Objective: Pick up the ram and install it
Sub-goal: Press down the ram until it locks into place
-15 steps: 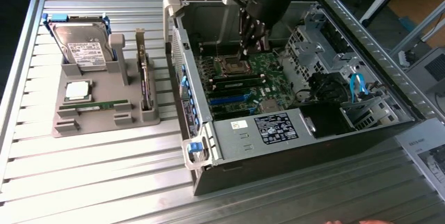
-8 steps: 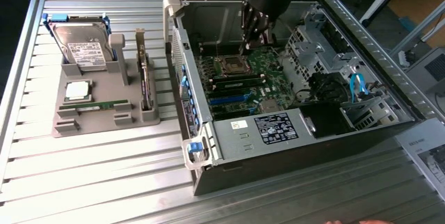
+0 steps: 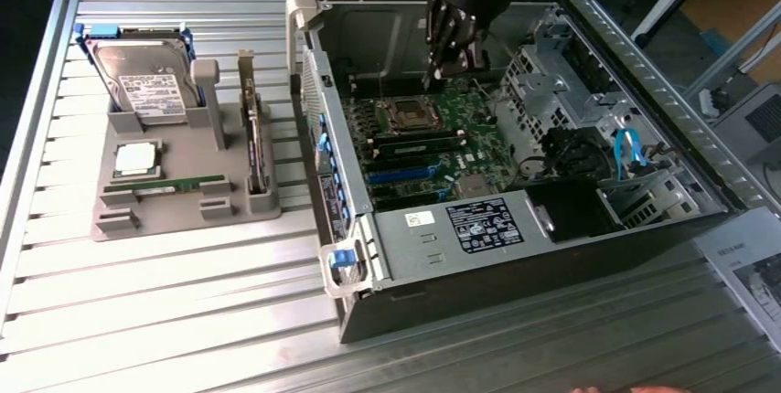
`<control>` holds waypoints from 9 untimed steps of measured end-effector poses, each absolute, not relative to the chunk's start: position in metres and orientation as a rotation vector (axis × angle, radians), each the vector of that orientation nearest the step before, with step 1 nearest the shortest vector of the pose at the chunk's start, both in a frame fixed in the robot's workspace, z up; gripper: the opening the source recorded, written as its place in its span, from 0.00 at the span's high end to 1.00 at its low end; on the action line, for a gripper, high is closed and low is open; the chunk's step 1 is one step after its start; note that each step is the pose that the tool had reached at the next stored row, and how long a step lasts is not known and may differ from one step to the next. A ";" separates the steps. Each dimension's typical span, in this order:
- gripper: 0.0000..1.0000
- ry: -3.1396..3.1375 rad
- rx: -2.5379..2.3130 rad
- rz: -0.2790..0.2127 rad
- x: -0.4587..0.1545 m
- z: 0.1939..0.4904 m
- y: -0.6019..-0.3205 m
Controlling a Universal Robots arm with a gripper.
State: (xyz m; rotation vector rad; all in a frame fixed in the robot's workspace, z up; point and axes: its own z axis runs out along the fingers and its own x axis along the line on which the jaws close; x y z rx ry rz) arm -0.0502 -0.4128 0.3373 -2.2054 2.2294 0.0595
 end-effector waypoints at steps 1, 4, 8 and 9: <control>0.90 2.229 -2.205 0.060 -0.050 0.339 -0.413; 0.90 2.229 -2.205 0.060 -0.050 0.344 -0.413; 0.90 2.229 -2.205 0.060 -0.050 0.350 -0.413; 0.90 2.229 -2.205 0.060 -0.050 0.352 -0.413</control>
